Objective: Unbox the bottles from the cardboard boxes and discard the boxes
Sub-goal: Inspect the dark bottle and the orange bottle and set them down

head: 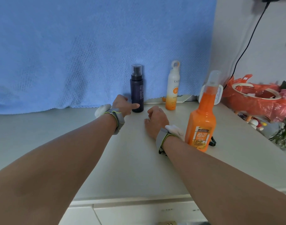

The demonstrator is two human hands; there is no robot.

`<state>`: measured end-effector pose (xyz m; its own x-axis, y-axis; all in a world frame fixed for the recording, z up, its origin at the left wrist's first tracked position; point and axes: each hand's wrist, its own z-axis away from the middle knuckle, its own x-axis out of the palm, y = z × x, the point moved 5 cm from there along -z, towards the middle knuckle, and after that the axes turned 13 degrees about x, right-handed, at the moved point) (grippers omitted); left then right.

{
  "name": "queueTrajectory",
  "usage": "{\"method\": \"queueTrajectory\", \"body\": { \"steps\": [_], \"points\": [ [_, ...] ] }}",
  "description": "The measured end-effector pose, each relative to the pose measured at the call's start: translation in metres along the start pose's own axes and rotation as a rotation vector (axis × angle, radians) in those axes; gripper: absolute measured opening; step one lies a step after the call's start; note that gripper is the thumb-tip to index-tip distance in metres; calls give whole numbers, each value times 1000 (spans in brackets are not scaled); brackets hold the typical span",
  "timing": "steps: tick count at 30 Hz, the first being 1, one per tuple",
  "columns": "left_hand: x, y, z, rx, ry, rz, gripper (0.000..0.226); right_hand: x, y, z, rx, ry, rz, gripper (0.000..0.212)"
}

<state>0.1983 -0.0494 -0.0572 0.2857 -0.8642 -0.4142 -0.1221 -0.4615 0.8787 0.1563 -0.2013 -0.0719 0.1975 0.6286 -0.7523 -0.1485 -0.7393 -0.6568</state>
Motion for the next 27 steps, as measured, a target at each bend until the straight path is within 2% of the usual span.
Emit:
{"method": "queueTrajectory", "body": {
  "steps": [10,17,23,27],
  "points": [
    [-14,-9,78,-111,-8,205,31,-9,9,40,-154,-116,55,34],
    [-10,11,118,-72,-102,165,33,-32,39,80,-230,-213,2,30],
    [29,70,145,223,-297,209,50,-50,62,105,-341,-210,5,25],
    [72,110,154,306,-497,193,64,-56,66,114,-391,-234,45,25]
  ]
}}
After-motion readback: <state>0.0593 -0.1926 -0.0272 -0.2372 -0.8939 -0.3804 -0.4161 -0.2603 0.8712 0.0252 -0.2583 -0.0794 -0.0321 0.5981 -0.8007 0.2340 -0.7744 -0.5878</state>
